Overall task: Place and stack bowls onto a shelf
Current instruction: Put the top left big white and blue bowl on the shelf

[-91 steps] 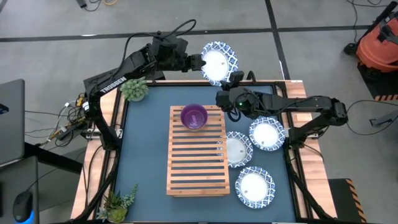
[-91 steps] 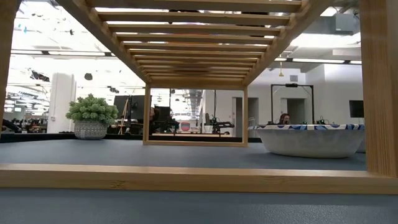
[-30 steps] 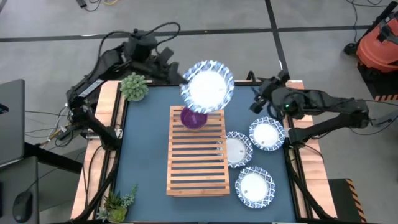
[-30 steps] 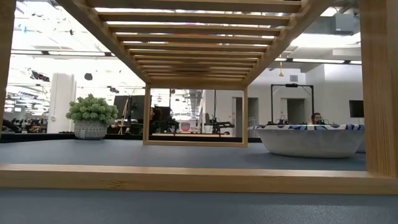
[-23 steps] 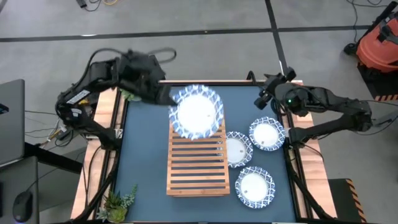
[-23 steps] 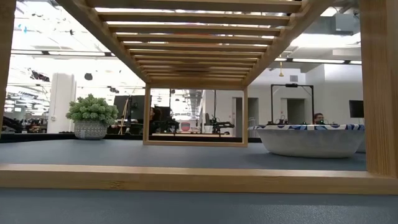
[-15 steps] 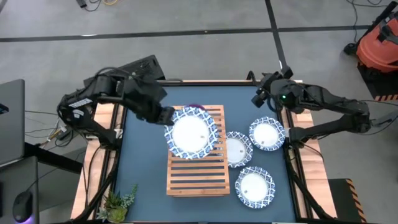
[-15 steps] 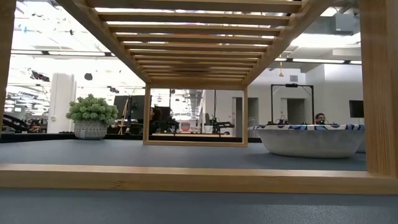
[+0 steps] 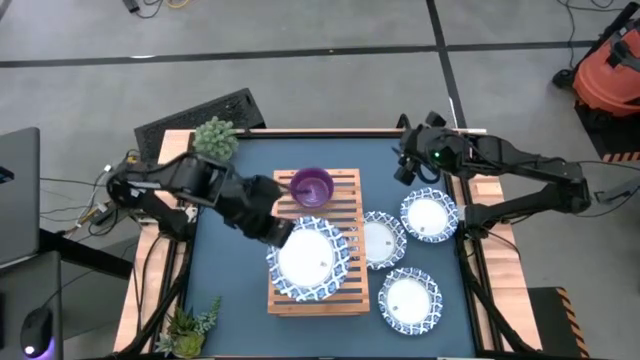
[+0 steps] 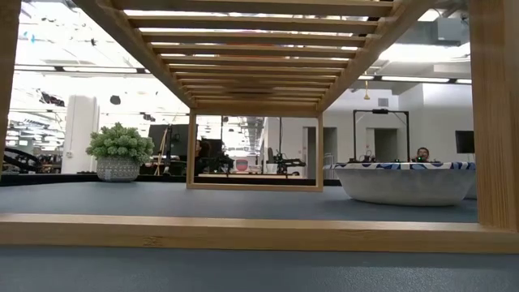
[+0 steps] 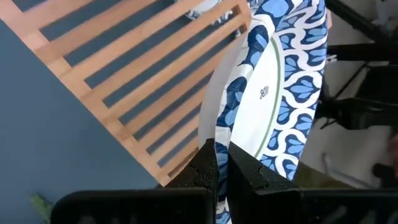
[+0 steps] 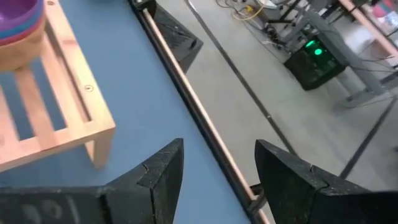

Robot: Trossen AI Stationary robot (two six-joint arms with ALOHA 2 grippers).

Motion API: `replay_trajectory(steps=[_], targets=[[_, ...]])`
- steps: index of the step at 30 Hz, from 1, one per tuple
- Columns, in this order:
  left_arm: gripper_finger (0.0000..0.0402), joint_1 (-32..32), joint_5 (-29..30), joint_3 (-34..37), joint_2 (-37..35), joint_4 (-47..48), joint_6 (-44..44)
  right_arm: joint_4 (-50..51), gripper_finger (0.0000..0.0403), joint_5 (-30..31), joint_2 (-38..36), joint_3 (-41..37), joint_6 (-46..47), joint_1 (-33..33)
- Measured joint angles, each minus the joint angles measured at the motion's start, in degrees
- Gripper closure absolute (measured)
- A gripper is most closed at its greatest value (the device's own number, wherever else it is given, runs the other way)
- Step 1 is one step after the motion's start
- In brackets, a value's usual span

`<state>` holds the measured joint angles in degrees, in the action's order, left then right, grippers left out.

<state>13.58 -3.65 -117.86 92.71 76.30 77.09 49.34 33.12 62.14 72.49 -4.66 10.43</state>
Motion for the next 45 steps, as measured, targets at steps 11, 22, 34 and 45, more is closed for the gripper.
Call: replay_trajectory(steps=[11, 22, 34, 45], targets=[[0.0401, 3.26, 5.54, 3.12, 0.38, -1.56, -3.41, 8.43, 0.0180, -0.56, -2.01, 0.00, 15.94, -1.15], [0.0402, 3.26, 4.27, 10.63, -0.36, -11.46, -3.74, 12.07, 0.0180, -0.65, -1.87, 0.00, 19.27, -6.14], [0.0402, 3.46, 6.49, 26.30, -9.78, -22.99, -0.51, 12.00, 0.0180, -0.34, -1.89, 0.00, 17.59, -9.17], [0.0401, 3.57, 11.05, 51.80, -28.14, -49.94, 12.56, 11.91, 0.0180, -0.27, -1.89, 0.00, 18.53, -9.34]])
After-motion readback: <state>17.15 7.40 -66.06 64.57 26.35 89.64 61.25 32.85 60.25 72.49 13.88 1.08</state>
